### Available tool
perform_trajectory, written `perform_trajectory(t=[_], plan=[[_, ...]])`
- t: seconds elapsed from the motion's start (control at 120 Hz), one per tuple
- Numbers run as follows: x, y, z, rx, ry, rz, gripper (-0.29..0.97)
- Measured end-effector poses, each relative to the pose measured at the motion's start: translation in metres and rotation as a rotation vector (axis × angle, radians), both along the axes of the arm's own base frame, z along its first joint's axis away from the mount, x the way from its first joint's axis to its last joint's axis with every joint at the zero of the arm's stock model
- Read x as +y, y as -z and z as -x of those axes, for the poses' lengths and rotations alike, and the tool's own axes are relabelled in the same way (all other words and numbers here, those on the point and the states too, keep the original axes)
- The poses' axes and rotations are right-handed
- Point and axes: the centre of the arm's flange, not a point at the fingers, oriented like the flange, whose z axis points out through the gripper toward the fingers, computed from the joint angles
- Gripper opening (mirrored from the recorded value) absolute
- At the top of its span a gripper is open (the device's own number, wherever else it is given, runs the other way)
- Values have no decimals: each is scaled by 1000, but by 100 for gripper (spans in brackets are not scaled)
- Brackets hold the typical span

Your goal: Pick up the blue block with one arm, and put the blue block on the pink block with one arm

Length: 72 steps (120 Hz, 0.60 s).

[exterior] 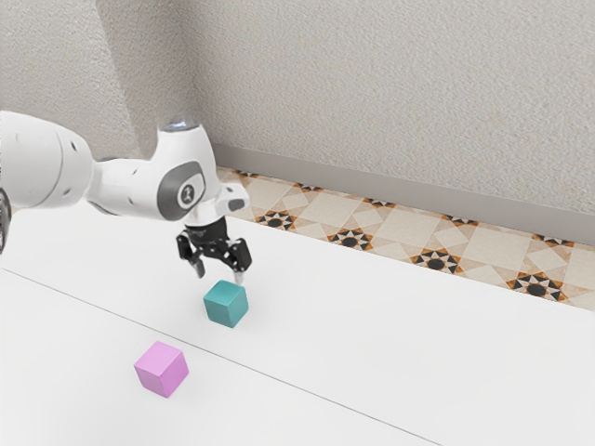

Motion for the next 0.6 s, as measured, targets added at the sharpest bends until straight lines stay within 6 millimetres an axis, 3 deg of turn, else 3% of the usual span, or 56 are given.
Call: perform_trajectory(t=[0.233, 0.6], plan=[[8, 24, -3, 13, -11, 31, 68], [10, 41, -15, -6, 99, 27, 68]])
